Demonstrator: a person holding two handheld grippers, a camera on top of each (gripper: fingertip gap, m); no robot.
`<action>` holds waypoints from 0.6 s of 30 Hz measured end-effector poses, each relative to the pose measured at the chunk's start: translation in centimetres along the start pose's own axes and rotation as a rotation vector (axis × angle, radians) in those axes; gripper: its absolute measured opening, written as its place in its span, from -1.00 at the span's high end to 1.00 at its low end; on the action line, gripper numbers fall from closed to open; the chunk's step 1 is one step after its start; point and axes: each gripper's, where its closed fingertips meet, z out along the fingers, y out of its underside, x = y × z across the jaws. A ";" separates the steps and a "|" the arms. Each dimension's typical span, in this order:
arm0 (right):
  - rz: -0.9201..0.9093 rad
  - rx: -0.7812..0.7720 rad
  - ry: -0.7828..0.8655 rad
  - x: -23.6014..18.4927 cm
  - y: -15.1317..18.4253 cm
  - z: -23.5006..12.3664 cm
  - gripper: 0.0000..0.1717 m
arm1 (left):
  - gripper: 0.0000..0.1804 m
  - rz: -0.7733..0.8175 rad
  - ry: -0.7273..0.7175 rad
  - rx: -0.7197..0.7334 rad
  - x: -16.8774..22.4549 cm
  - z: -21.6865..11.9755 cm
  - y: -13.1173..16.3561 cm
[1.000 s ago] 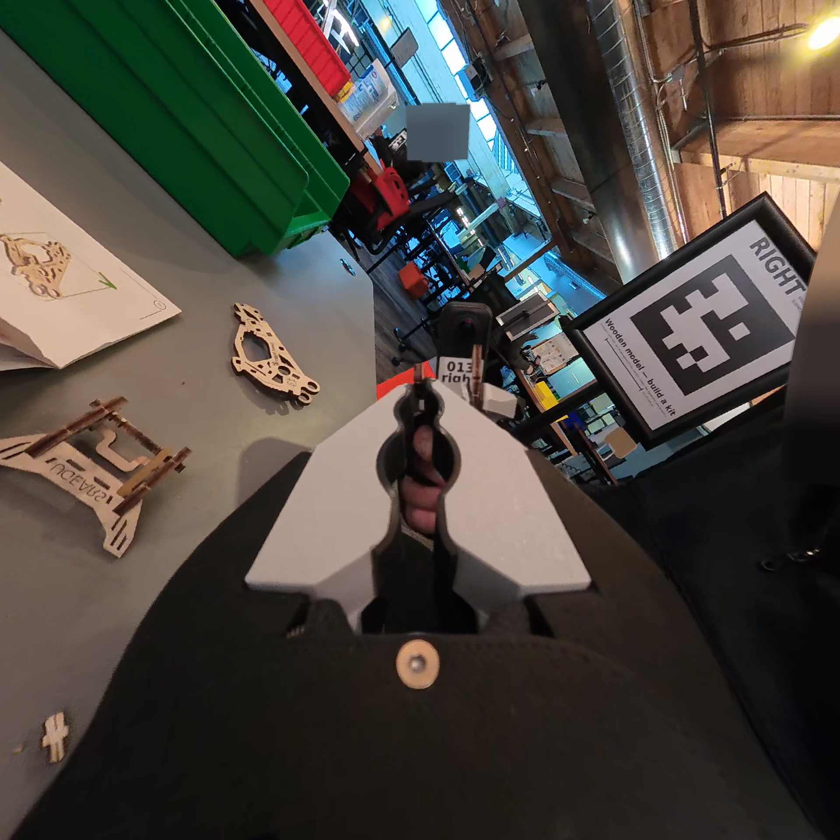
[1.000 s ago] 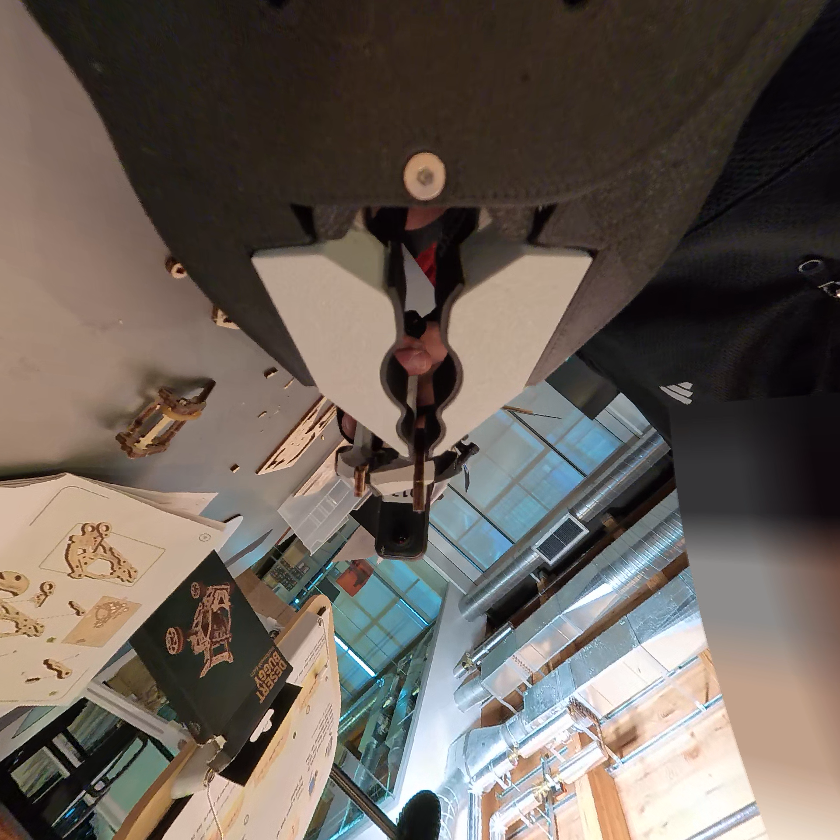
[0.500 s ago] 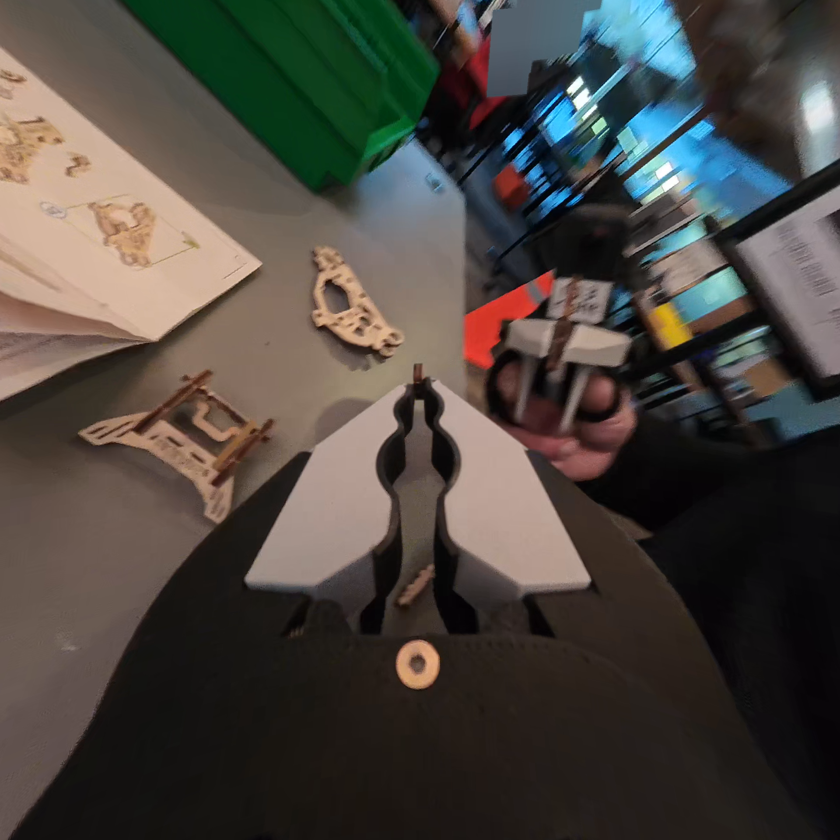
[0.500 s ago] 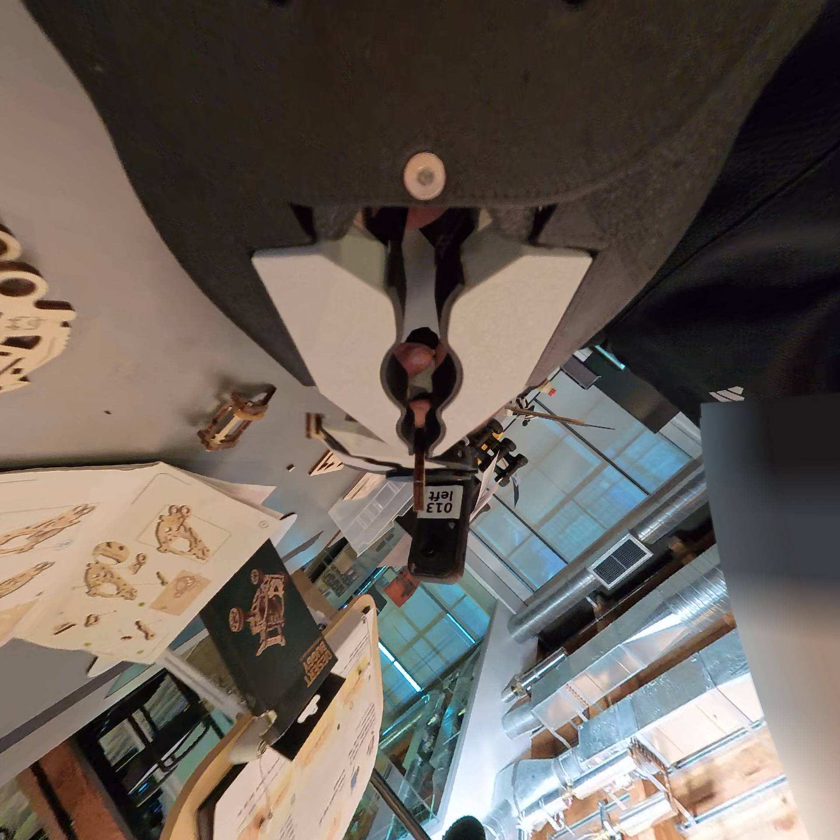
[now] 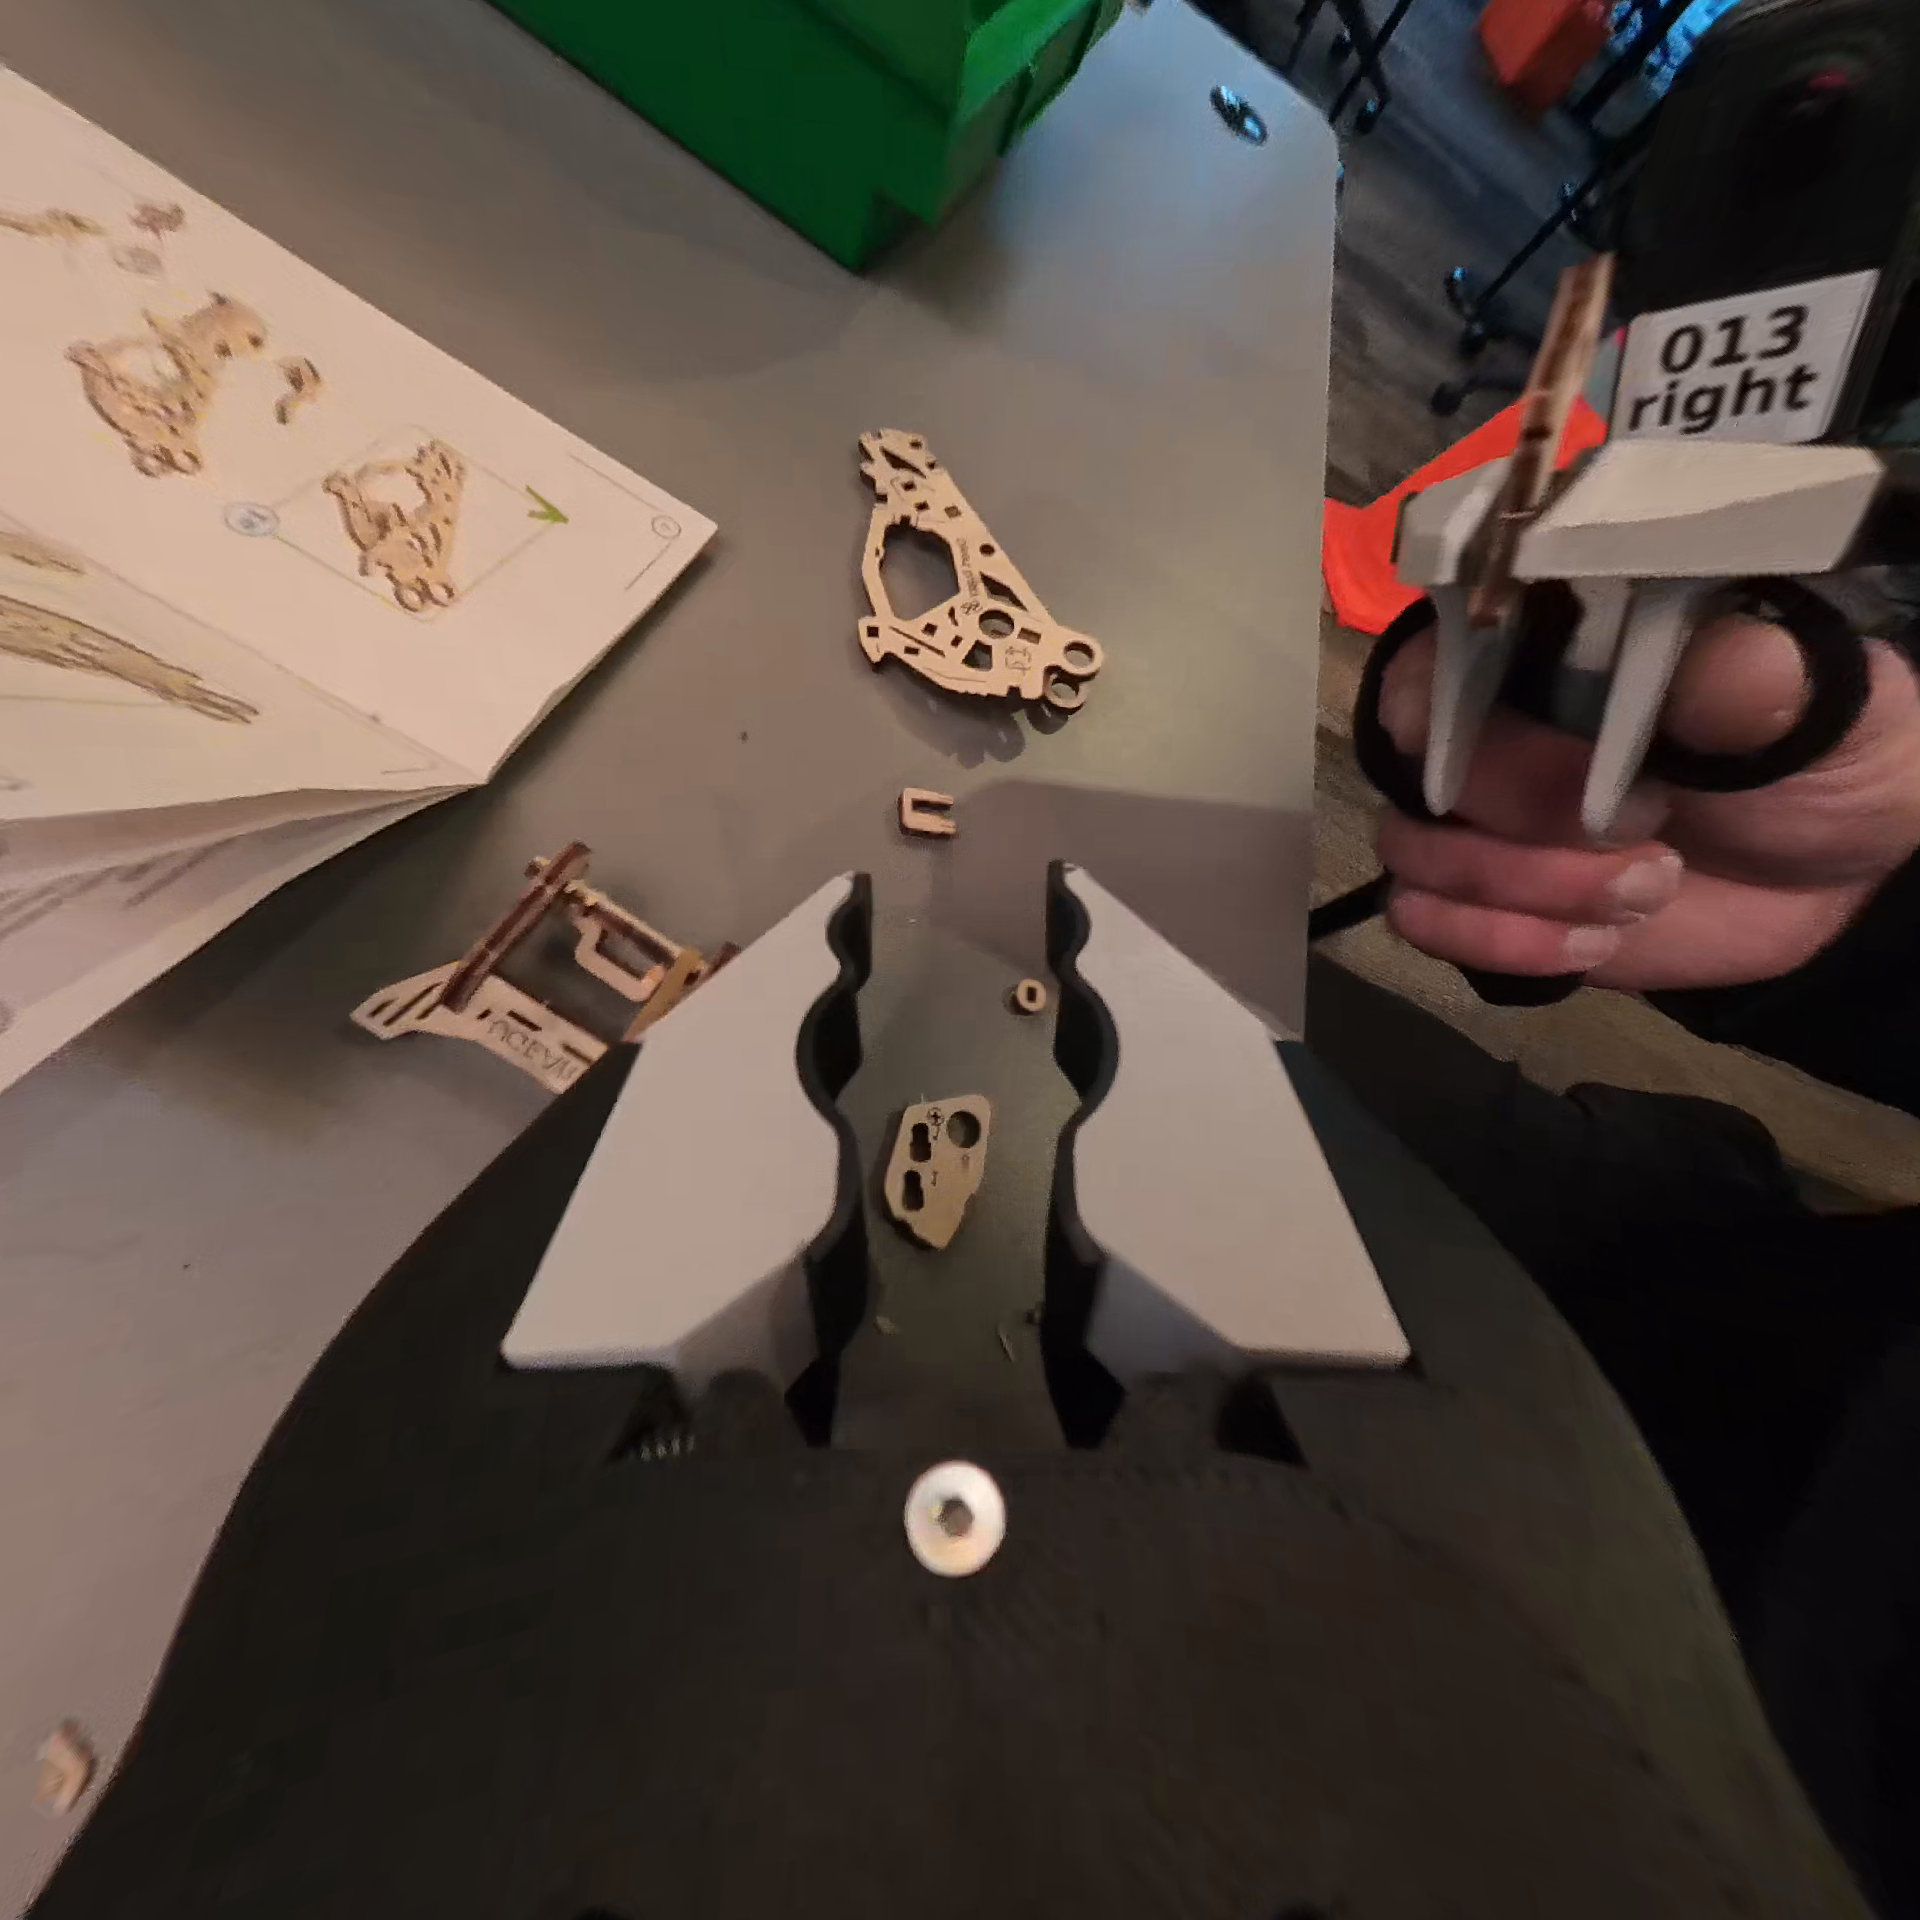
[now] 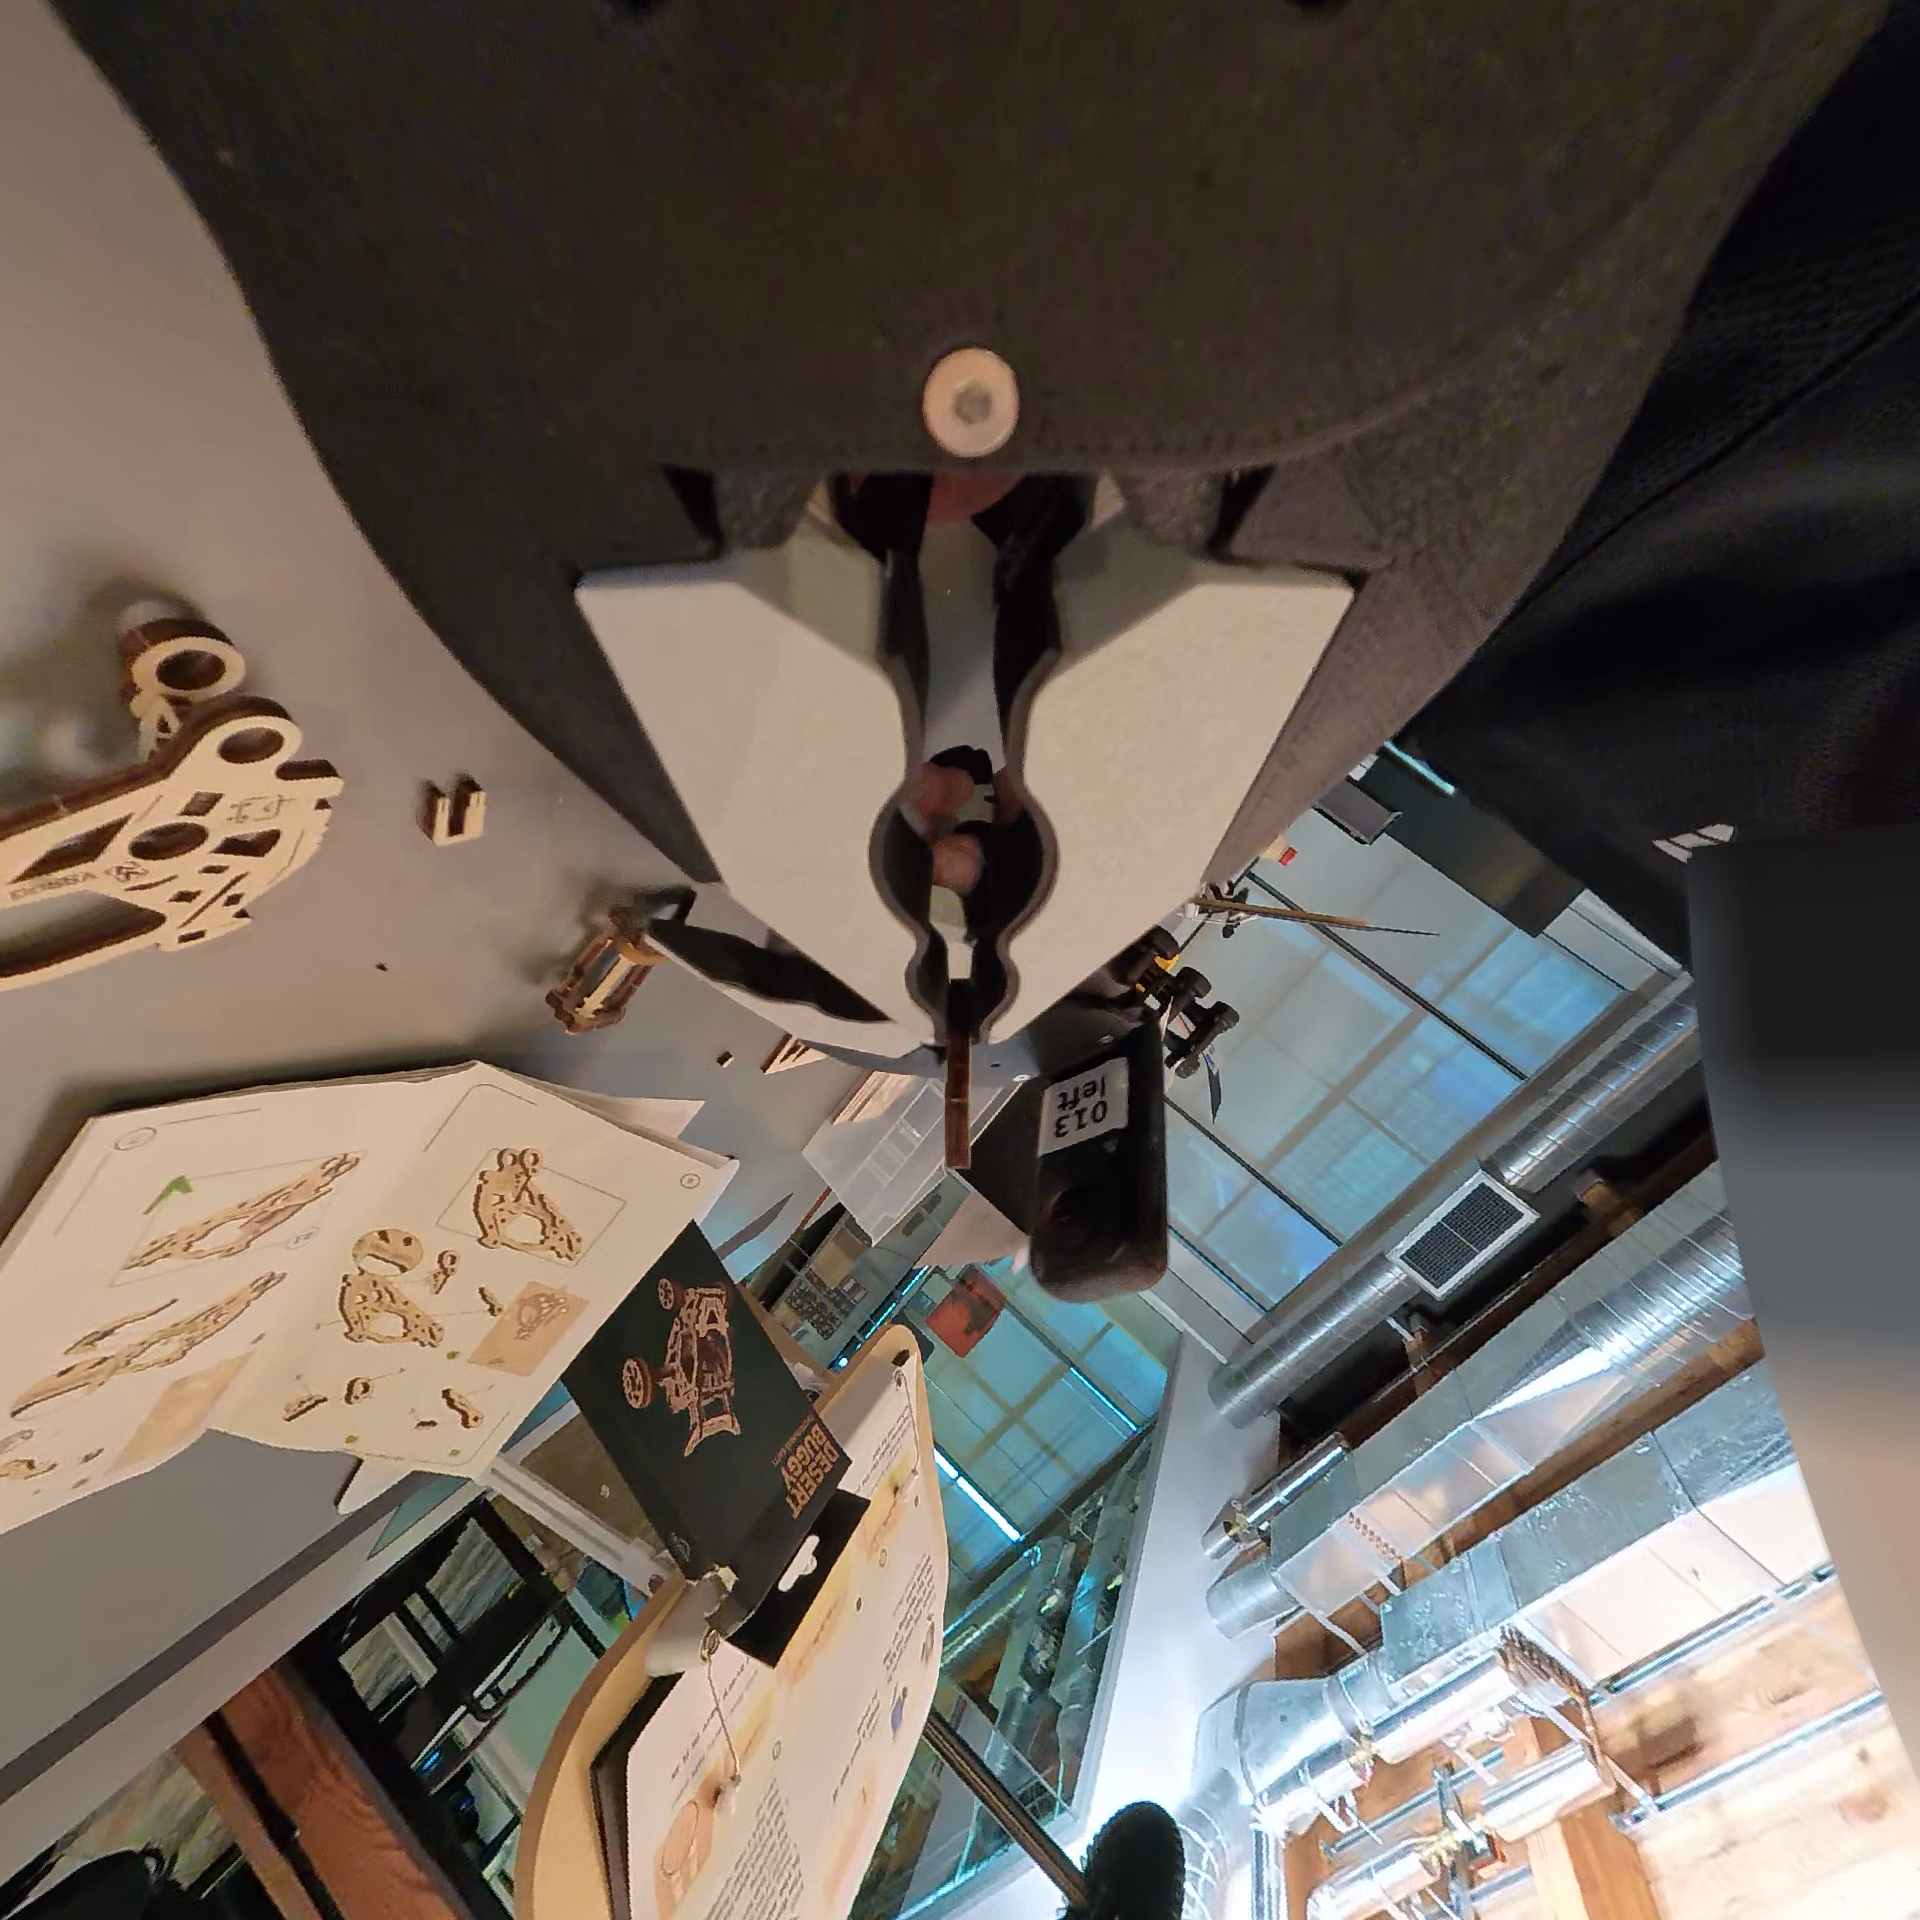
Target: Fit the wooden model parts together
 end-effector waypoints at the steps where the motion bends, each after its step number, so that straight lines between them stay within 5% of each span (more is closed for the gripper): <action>1: 0.003 0.004 0.000 0.0 -0.1 0.0 1.00 | 0.65 0.008 -0.008 0.026 0.1 -0.6 -0.3; 11: 0.188 0.107 -0.146 -1.6 -0.2 1.1 1.00 | 0.70 -0.052 0.350 0.296 7.0 -3.8 -5.1; 18: 0.217 0.172 -0.153 -1.5 -0.5 1.1 1.00 | 0.90 -0.111 0.366 0.338 7.7 -3.7 -5.6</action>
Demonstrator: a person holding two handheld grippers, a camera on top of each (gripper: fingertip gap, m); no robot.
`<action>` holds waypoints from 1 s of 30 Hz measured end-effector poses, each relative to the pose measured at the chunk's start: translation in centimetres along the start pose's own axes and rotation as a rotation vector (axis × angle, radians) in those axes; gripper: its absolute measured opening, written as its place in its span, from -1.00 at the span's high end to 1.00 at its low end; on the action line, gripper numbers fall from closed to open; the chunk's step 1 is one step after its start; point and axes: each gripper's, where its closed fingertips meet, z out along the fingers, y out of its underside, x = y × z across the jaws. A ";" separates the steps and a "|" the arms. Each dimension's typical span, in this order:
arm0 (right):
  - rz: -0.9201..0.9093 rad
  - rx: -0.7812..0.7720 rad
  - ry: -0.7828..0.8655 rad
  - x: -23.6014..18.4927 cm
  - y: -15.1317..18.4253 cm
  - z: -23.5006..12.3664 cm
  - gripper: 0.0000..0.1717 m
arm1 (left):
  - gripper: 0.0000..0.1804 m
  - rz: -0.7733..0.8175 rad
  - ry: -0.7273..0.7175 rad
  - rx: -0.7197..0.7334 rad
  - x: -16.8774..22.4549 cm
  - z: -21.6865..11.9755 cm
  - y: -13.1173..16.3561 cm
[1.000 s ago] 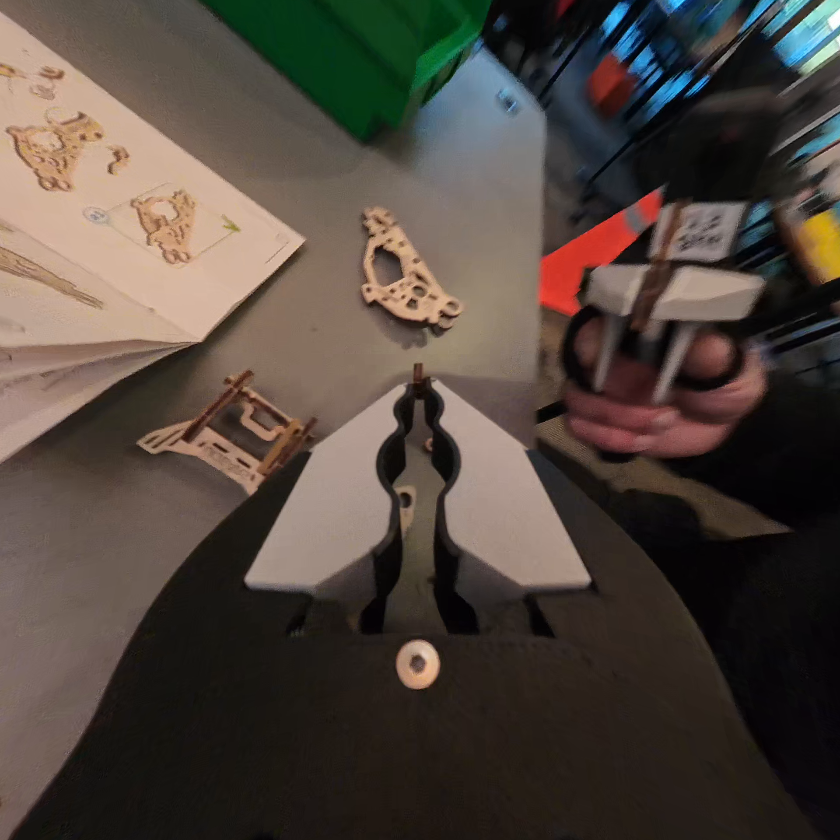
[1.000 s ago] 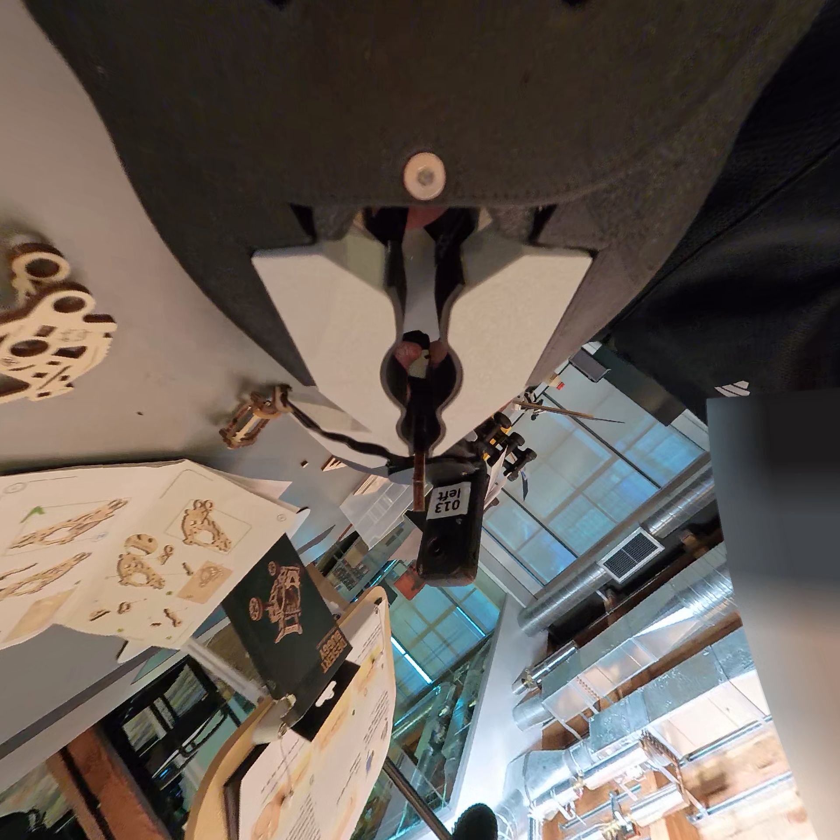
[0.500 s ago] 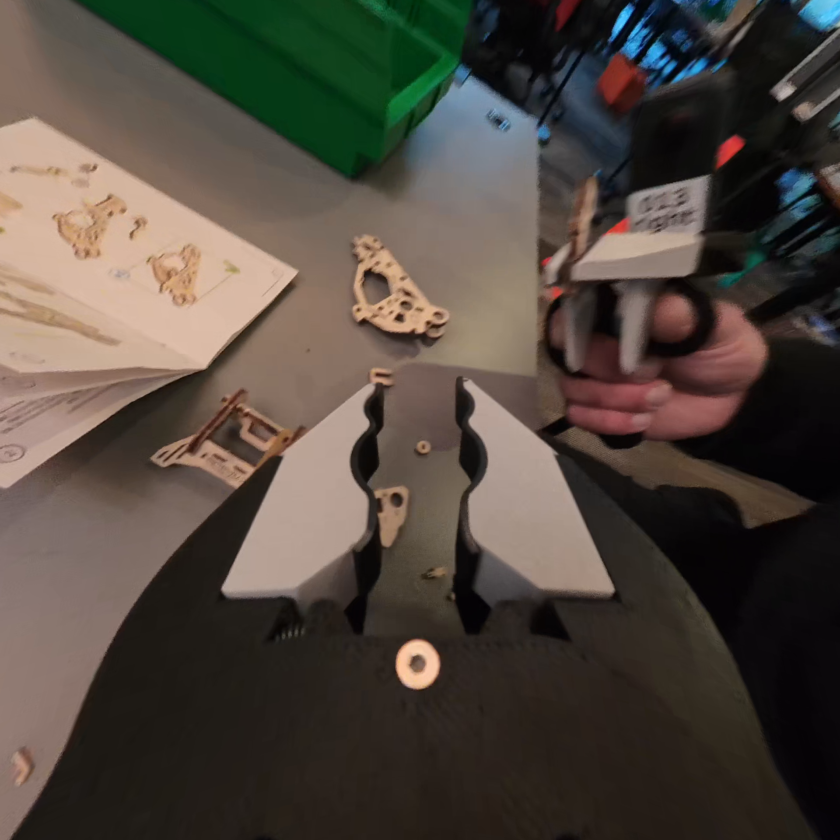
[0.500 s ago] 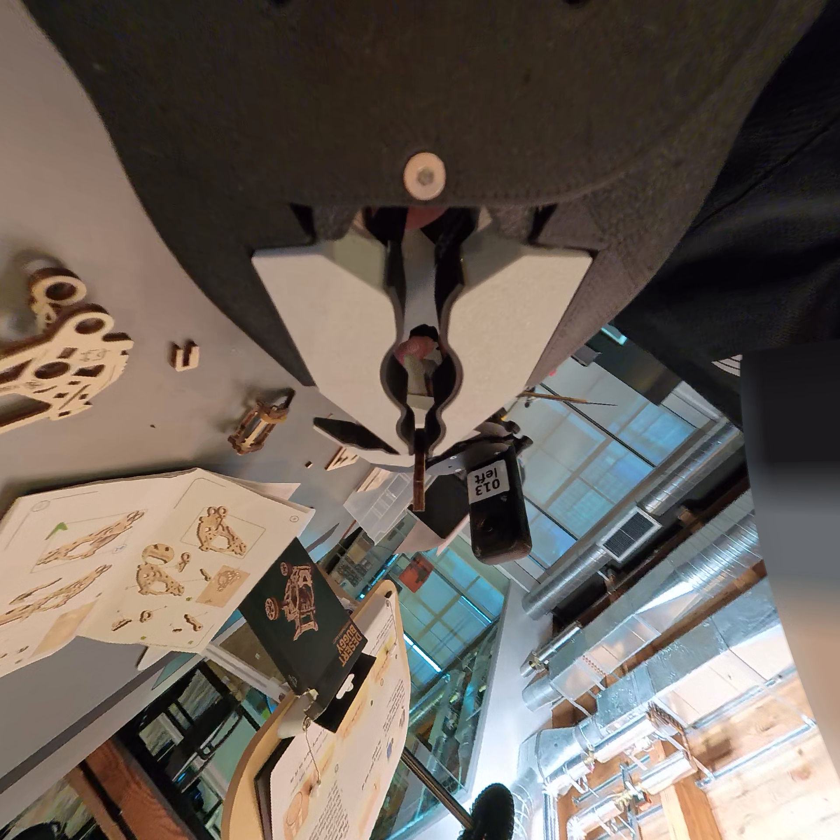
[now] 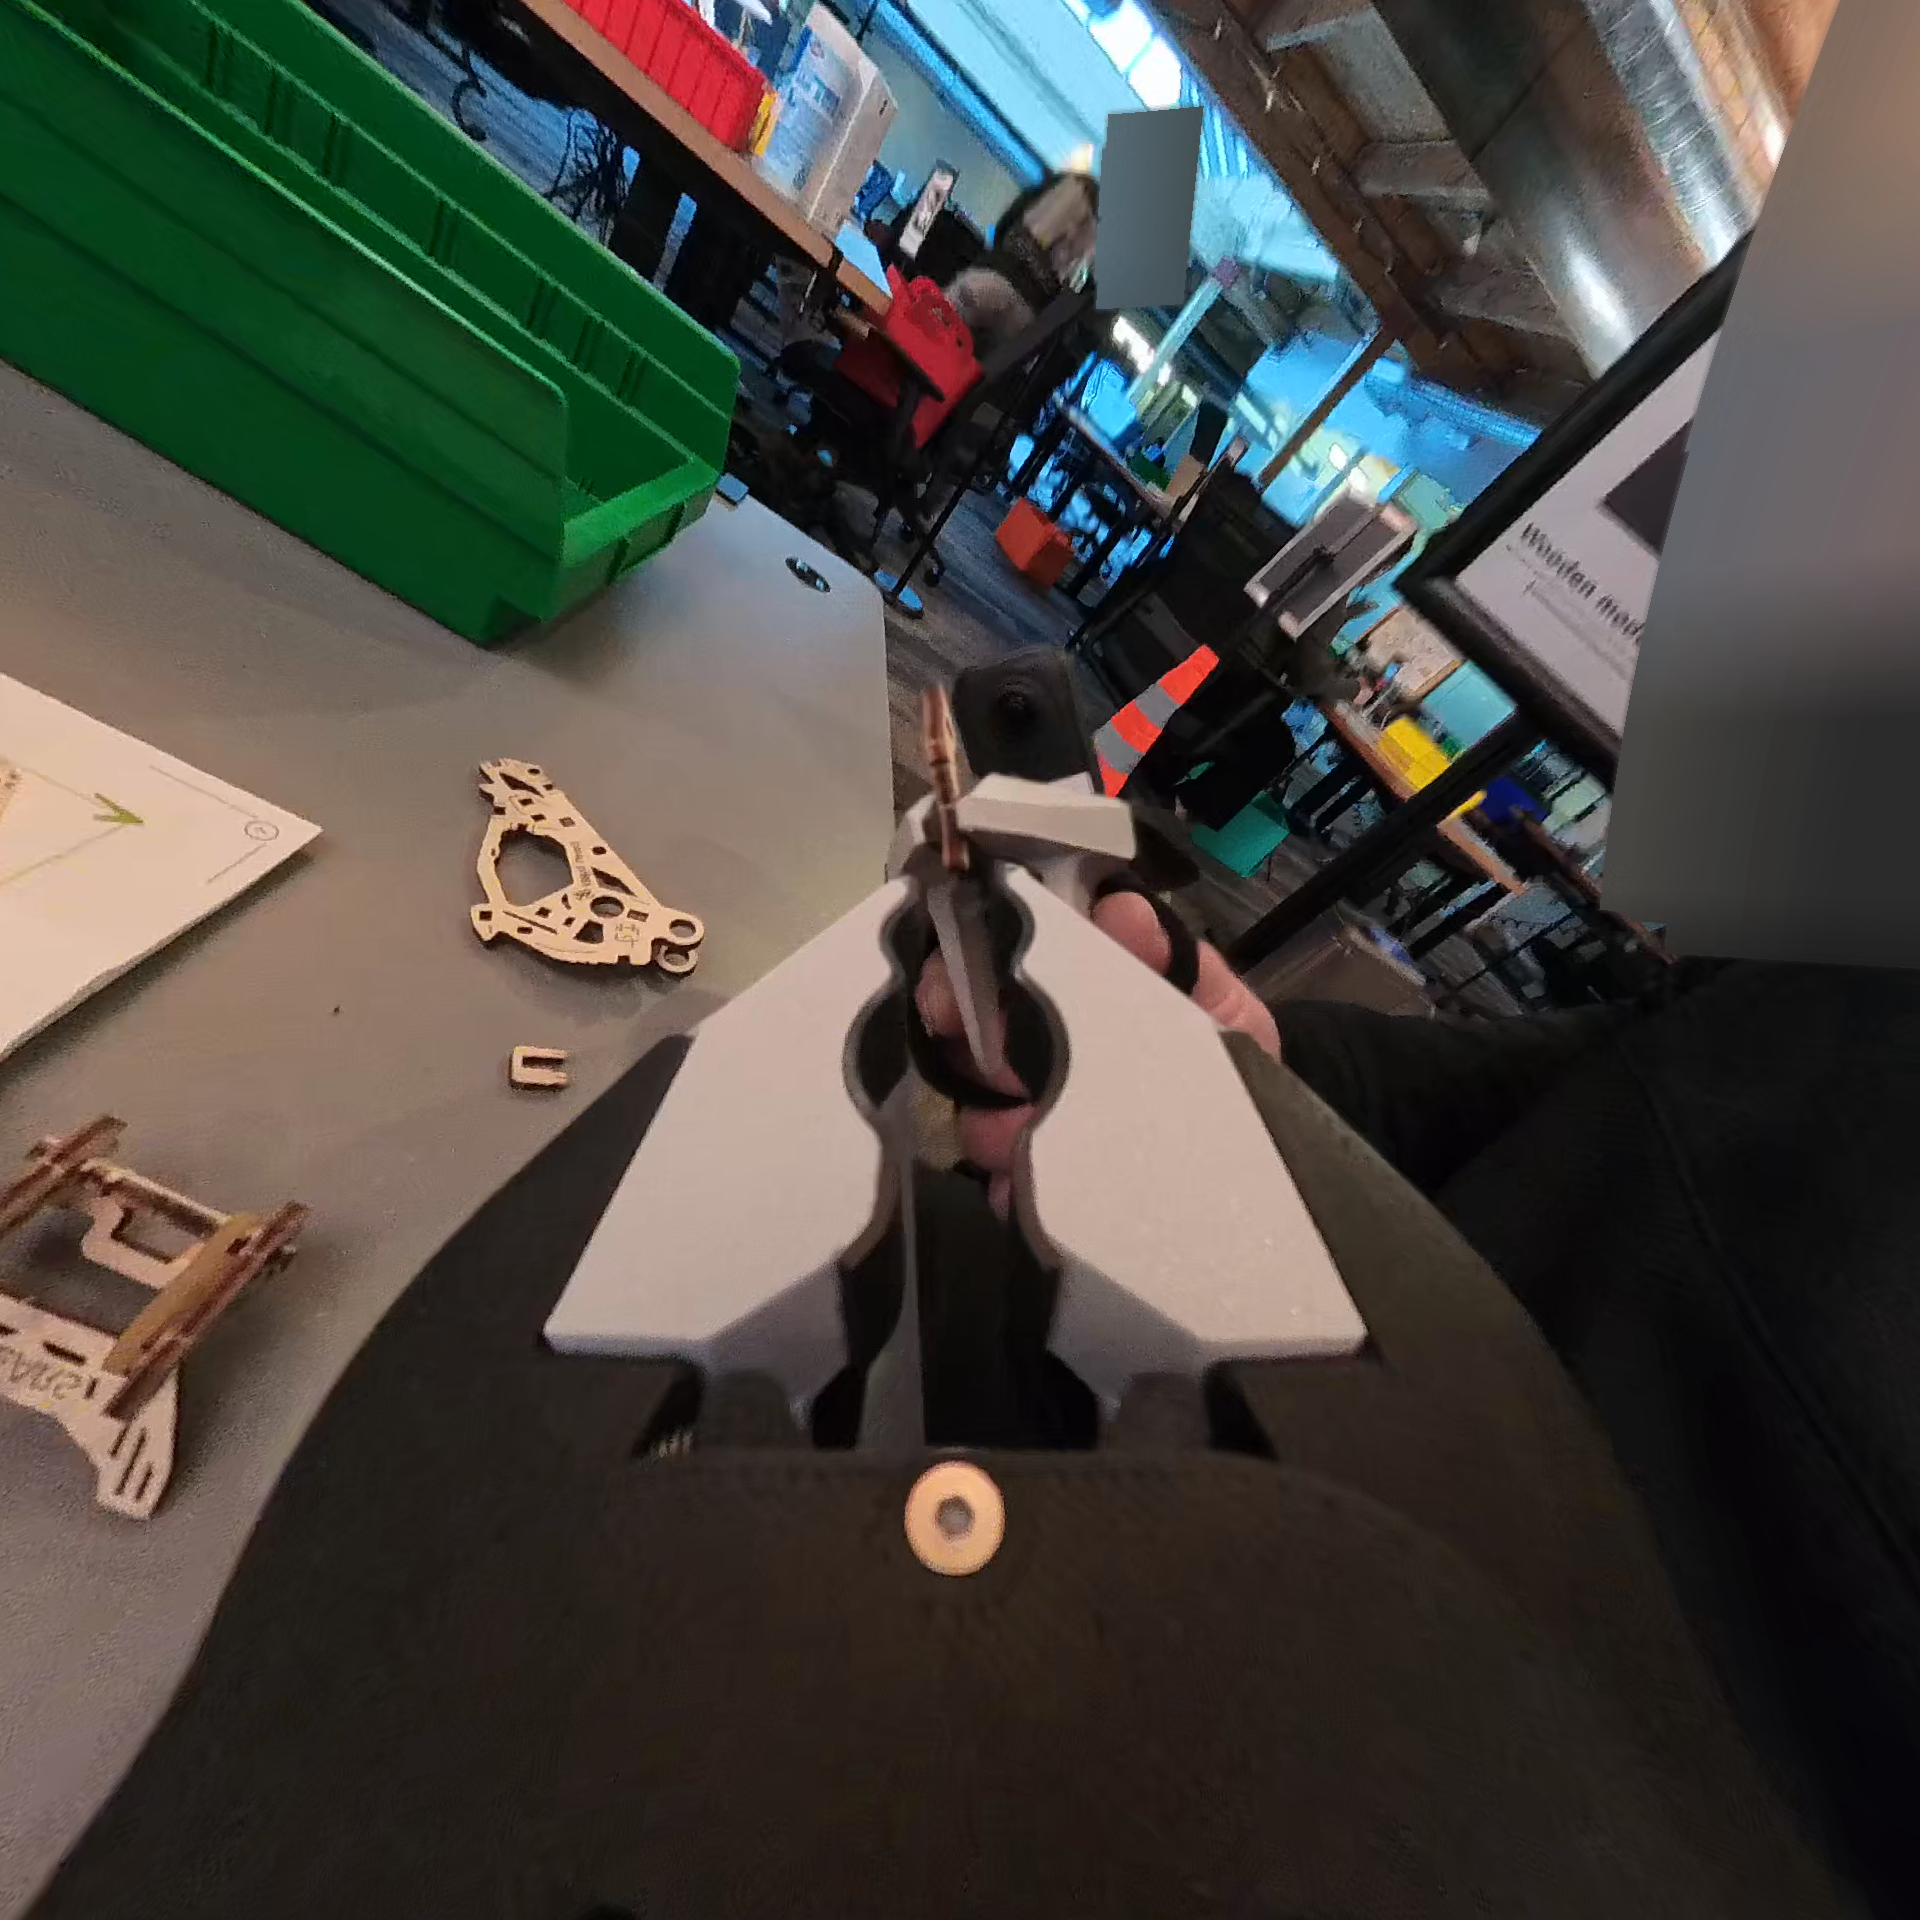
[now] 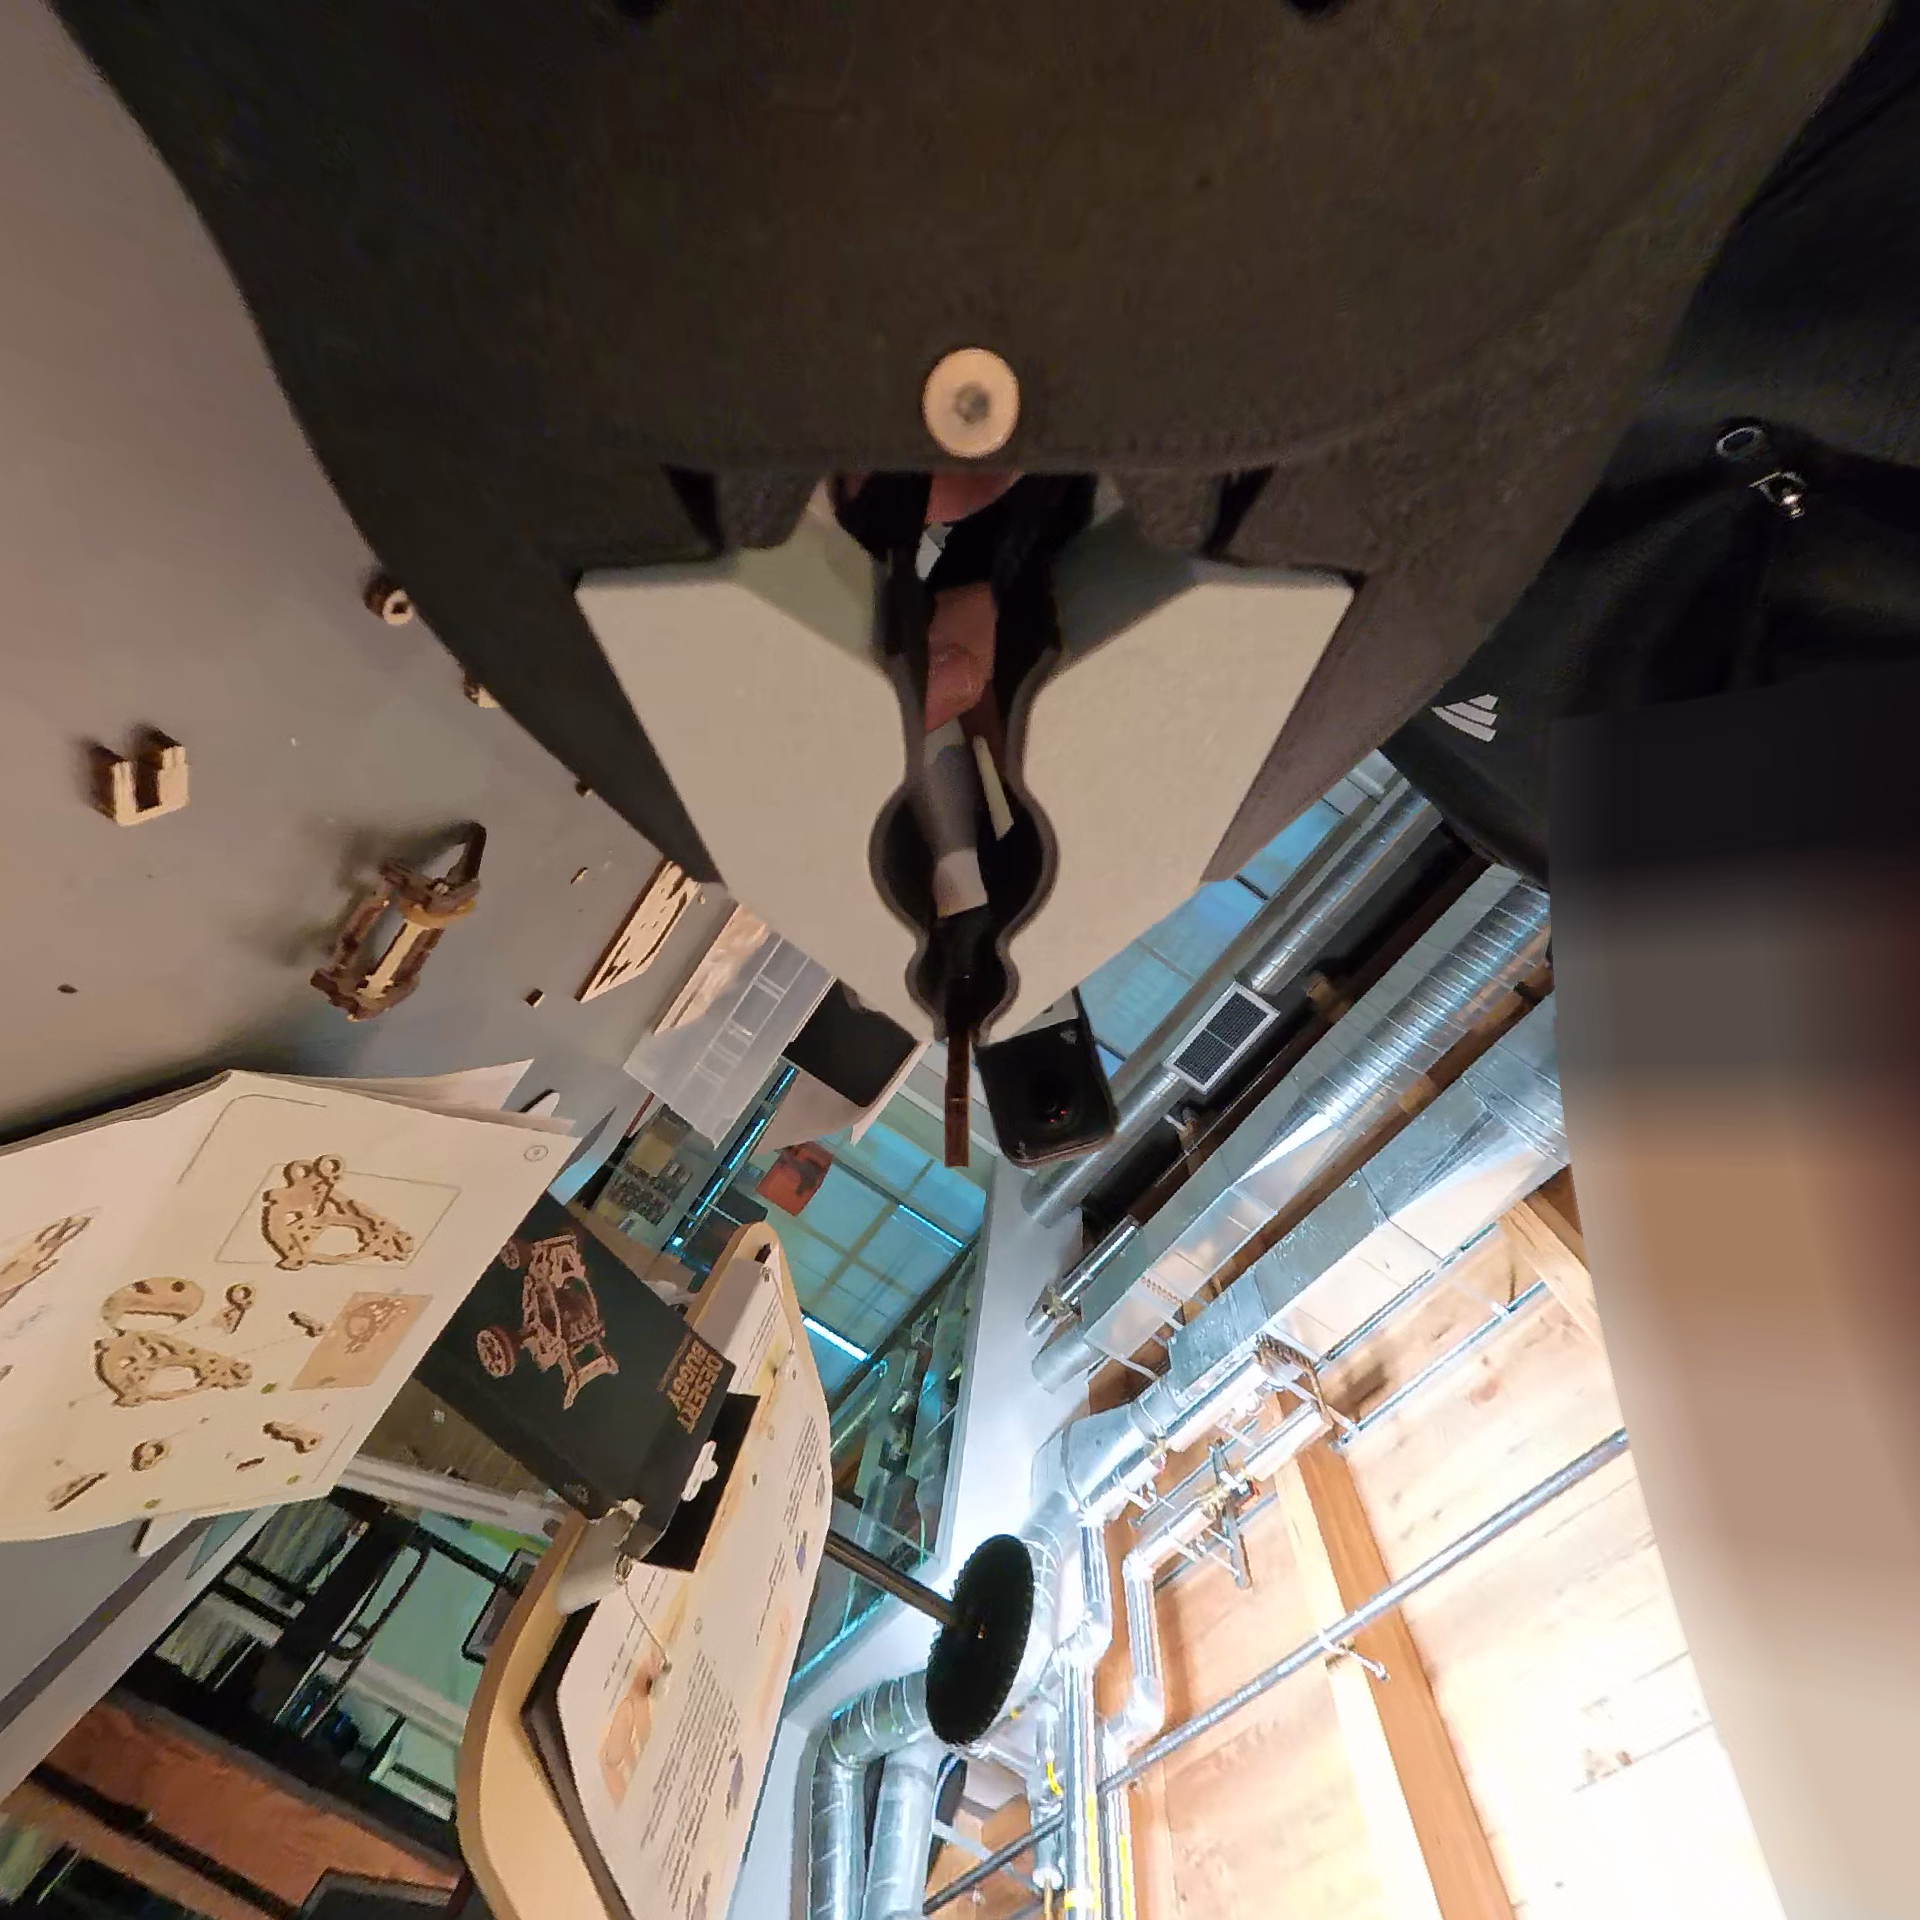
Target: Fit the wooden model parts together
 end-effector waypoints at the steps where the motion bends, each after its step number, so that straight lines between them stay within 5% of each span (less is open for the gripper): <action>1: 0.000 -0.002 -0.006 -0.1 0.1 0.0 1.00 | 0.93 -0.029 0.009 0.026 0.1 0.0 -0.3; 9: -0.006 0.002 -0.028 -0.4 -0.1 0.0 1.00 | 0.98 -0.158 0.098 0.081 0.5 0.1 -0.7; 21: -0.059 -0.034 0.016 0.0 -0.1 0.2 0.82 | 0.99 -0.112 0.039 0.087 -0.5 -1.4 -0.7; 30: -0.402 -0.243 0.236 1.4 -0.3 -1.1 0.75 | 0.98 0.033 -0.155 -0.031 -3.0 -5.0 -0.3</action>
